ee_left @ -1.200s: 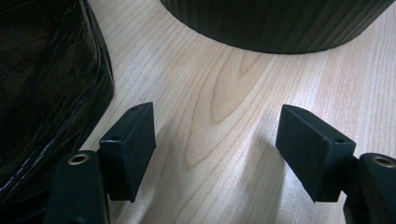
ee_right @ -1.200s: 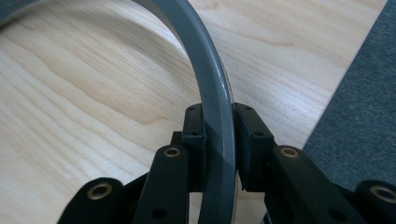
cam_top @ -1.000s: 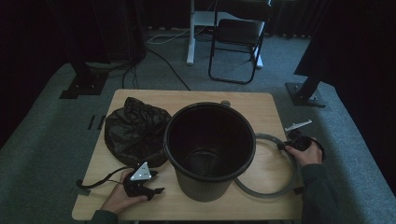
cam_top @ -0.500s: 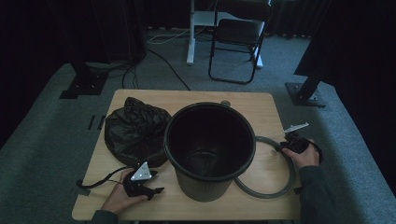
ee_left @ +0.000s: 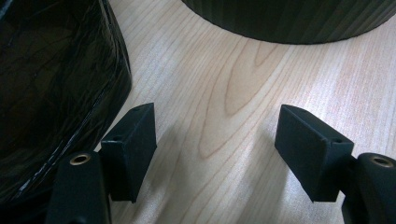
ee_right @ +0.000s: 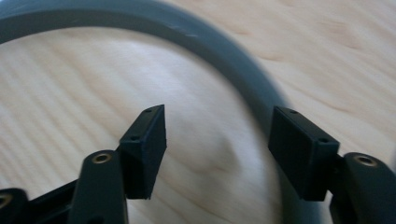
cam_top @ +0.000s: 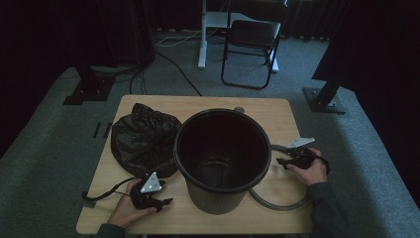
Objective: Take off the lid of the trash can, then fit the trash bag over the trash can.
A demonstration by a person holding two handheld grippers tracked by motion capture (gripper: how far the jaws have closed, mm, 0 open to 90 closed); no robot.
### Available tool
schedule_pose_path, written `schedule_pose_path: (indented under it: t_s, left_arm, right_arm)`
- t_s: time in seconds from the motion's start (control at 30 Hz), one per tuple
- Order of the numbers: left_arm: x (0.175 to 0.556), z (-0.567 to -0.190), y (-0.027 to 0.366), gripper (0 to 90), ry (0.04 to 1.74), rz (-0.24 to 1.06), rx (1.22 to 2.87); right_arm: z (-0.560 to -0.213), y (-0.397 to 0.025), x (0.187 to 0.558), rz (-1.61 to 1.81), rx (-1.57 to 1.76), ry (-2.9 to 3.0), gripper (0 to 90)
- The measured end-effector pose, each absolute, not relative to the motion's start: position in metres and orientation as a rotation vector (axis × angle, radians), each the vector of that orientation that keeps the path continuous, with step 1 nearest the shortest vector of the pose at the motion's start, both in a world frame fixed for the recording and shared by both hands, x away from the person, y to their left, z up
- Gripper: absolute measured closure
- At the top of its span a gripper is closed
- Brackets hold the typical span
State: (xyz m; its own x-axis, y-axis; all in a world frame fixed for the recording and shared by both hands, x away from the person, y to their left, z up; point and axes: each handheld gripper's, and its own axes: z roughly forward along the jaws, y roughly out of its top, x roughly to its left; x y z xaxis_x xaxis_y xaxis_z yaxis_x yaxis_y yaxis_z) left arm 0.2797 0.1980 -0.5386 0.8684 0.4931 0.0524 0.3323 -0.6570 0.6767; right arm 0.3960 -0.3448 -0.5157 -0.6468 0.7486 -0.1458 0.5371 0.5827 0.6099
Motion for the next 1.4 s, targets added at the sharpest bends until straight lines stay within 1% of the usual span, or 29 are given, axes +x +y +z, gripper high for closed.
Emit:
schedule_pose_path:
  t_s: [0.2, 0.43, 0.47, 0.5, 0.67, 1.0, 1.17, 1.23, 1.4]
  left_arm:
    - [0.277, -0.537, 0.198, 29.5, 0.592, 0.32, 2.347]
    - [0.276, -0.53, 0.198, 29.8, 0.582, 0.336, 2.33]
    - [0.275, -0.529, 0.199, 33.9, 0.574, 0.34, 2.333]
    - [0.275, -0.529, 0.199, 35.4, 0.573, 0.339, 2.335]
    - [0.275, -0.522, 0.2, 35.4, 0.568, 0.353, 2.321]
    - [0.273, -0.492, 0.207, 33.3, 0.552, 0.437, 2.274]
    - [0.279, -0.474, 0.212, 32.6, 0.556, 0.46, 2.237]
    - [0.289, -0.459, 0.215, 32.5, 0.543, 0.502, 2.247]
    - [0.311, -0.44, 0.222, 32.5, 0.584, 0.557, 2.261]
  right_arm:
    - [-0.529, -0.326, 0.39, 0.818, 0.992, 2.453, 33.6]
    - [-0.54, -0.317, 0.388, 0.951, 0.977, 2.468, 29.4]
    - [-0.541, -0.316, 0.388, 0.971, 0.974, 2.47, 29.4]
    - [-0.542, -0.315, 0.387, 0.988, 0.977, 2.471, 29.4]
    - [-0.546, -0.314, 0.388, 1.049, 0.981, 2.459, 27.6]
    - [-0.548, -0.314, 0.388, 1.077, 0.99, 2.436, 25.6]
    - [-0.548, -0.314, 0.388, 1.077, 0.99, 2.436, 25.5]
    - [-0.548, -0.314, 0.388, 1.077, 0.992, 2.436, 25.5]
    - [-0.548, -0.314, 0.388, 1.077, 0.992, 2.435, 25.6]
